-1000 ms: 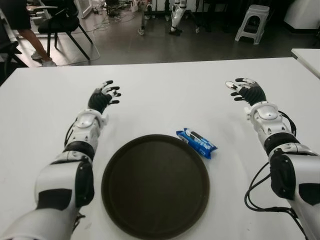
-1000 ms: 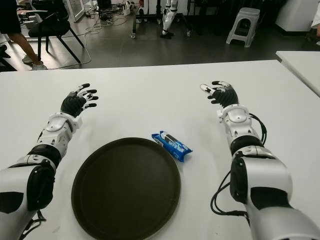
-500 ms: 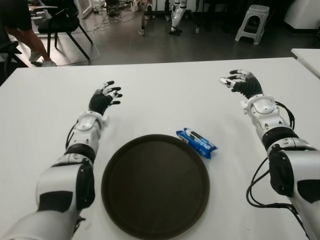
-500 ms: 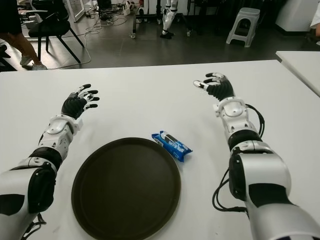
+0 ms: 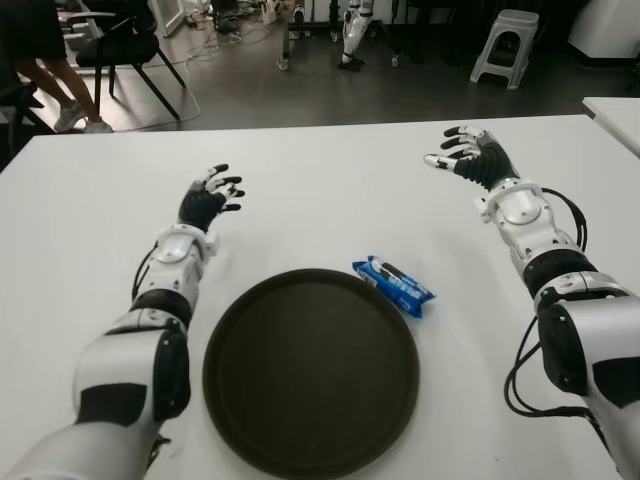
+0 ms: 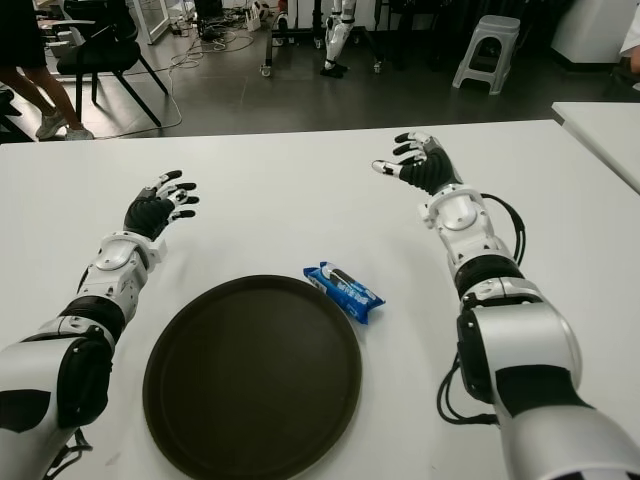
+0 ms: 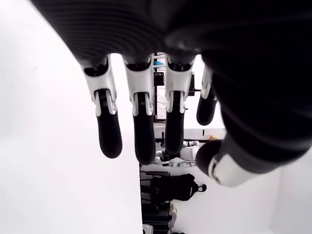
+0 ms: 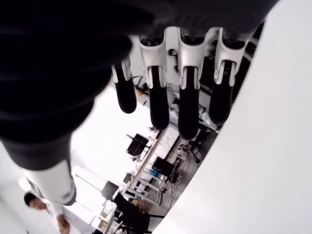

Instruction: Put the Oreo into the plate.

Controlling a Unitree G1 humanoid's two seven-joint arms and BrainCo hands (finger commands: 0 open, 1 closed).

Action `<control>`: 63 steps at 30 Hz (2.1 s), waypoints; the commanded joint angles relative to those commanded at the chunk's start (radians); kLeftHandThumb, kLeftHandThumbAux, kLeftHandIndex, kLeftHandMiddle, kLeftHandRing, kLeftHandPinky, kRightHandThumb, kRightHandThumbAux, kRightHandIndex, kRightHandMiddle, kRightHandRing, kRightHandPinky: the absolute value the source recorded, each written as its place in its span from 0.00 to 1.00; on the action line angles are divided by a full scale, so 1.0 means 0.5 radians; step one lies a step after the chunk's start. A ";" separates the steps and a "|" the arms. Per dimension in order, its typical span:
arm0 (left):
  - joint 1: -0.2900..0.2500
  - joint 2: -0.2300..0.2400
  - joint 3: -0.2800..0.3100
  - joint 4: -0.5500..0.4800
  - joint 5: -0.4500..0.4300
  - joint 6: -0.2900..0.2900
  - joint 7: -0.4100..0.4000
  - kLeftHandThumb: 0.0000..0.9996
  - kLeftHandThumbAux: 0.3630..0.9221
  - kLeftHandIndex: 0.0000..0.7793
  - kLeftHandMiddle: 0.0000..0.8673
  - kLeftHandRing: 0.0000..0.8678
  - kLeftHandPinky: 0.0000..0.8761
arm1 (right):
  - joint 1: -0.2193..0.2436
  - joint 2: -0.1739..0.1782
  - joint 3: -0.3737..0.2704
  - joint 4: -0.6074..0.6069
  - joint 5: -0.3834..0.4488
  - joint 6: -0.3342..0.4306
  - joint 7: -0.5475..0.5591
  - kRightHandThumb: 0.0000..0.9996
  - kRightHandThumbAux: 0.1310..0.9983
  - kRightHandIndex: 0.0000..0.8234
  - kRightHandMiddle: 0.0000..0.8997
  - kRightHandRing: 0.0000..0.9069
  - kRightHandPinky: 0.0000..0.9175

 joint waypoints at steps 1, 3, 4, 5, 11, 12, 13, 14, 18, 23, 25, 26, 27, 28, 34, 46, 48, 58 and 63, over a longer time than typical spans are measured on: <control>-0.001 0.003 -0.002 0.002 0.003 0.003 0.008 0.21 0.62 0.21 0.31 0.35 0.41 | -0.016 -0.017 0.085 -0.028 -0.088 -0.002 -0.029 0.19 0.59 0.28 0.31 0.34 0.34; -0.002 0.007 -0.006 0.003 0.005 0.006 0.017 0.20 0.63 0.21 0.31 0.35 0.41 | -0.036 -0.036 0.186 -0.060 -0.187 -0.004 -0.067 0.17 0.56 0.23 0.27 0.30 0.29; -0.002 0.008 -0.009 0.004 0.006 0.008 0.020 0.20 0.64 0.21 0.31 0.35 0.41 | -0.038 -0.039 0.235 -0.086 -0.234 -0.010 -0.085 0.17 0.55 0.21 0.25 0.29 0.28; -0.001 0.009 -0.011 0.005 0.009 0.006 0.024 0.20 0.64 0.21 0.31 0.35 0.41 | -0.035 -0.033 0.285 -0.119 -0.281 -0.020 -0.105 0.16 0.54 0.20 0.24 0.27 0.25; -0.001 0.011 -0.027 0.009 0.028 0.003 0.048 0.21 0.67 0.22 0.32 0.35 0.40 | -0.011 -0.010 0.471 -0.223 -0.429 -0.093 -0.126 0.03 0.52 0.17 0.18 0.19 0.13; -0.001 0.011 -0.030 0.010 0.031 0.005 0.052 0.21 0.67 0.22 0.32 0.35 0.40 | -0.007 -0.013 0.488 -0.224 -0.437 -0.107 -0.116 0.02 0.51 0.17 0.18 0.18 0.12; -0.002 0.010 -0.036 0.011 0.036 0.007 0.058 0.21 0.67 0.22 0.32 0.35 0.40 | 0.003 -0.025 0.517 -0.253 -0.448 -0.135 -0.060 0.02 0.50 0.17 0.17 0.18 0.11; -0.002 0.009 -0.040 0.012 0.040 0.009 0.061 0.21 0.67 0.22 0.32 0.35 0.41 | 0.010 -0.033 0.537 -0.275 -0.454 -0.155 -0.020 0.01 0.47 0.15 0.15 0.15 0.09; -0.005 0.004 -0.047 0.014 0.043 0.012 0.055 0.21 0.67 0.22 0.32 0.36 0.42 | 0.028 -0.063 0.613 -0.391 -0.484 -0.156 0.121 0.00 0.39 0.08 0.09 0.08 0.06; -0.008 -0.003 -0.049 0.013 0.040 0.009 0.045 0.22 0.67 0.21 0.33 0.38 0.44 | 0.056 -0.135 0.658 -0.594 -0.514 -0.031 0.340 0.00 0.32 0.02 0.04 0.03 0.04; -0.008 -0.007 -0.049 0.012 0.039 0.007 0.038 0.22 0.65 0.22 0.34 0.39 0.46 | 0.100 -0.171 0.667 -0.755 -0.527 0.049 0.431 0.00 0.30 0.01 0.04 0.02 0.03; -0.009 -0.008 -0.049 0.012 0.038 0.007 0.034 0.23 0.65 0.21 0.34 0.39 0.46 | 0.126 -0.189 0.671 -0.845 -0.535 0.094 0.475 0.00 0.29 0.01 0.03 0.01 0.03; -0.009 -0.008 -0.048 0.012 0.037 0.007 0.031 0.23 0.65 0.21 0.34 0.39 0.46 | 0.147 -0.200 0.672 -0.911 -0.540 0.130 0.505 0.00 0.29 0.00 0.03 0.01 0.03; -0.009 -0.009 -0.048 0.012 0.037 0.007 0.030 0.23 0.65 0.21 0.34 0.40 0.46 | 0.164 -0.208 0.670 -0.964 -0.541 0.160 0.530 0.00 0.28 0.00 0.03 0.01 0.02; -0.007 -0.014 -0.056 0.009 0.043 -0.004 0.016 0.23 0.65 0.21 0.35 0.40 0.47 | 0.353 -0.290 0.639 -1.503 -0.576 0.369 0.676 0.00 0.26 0.00 0.02 0.00 0.01; 0.000 0.002 -0.049 0.021 0.047 -0.002 0.018 0.23 0.63 0.21 0.35 0.42 0.47 | 0.480 -0.221 0.566 -1.307 -0.471 -0.007 0.244 0.00 0.26 0.00 0.00 0.00 0.00; -0.002 0.002 -0.043 0.023 0.043 0.005 0.015 0.24 0.62 0.22 0.35 0.42 0.48 | 0.470 -0.212 0.576 -1.247 -0.487 -0.042 0.191 0.00 0.25 0.00 0.00 0.00 0.00; -0.001 -0.003 -0.046 0.020 0.051 -0.005 0.005 0.24 0.59 0.22 0.36 0.43 0.50 | 0.475 -0.213 0.611 -1.156 -0.586 -0.029 0.036 0.00 0.26 0.00 0.00 0.00 0.00; 0.001 0.000 -0.054 0.020 0.060 -0.004 0.008 0.24 0.56 0.22 0.37 0.44 0.51 | 0.487 -0.215 0.613 -1.175 -0.605 0.024 0.036 0.00 0.26 0.00 0.00 0.00 0.00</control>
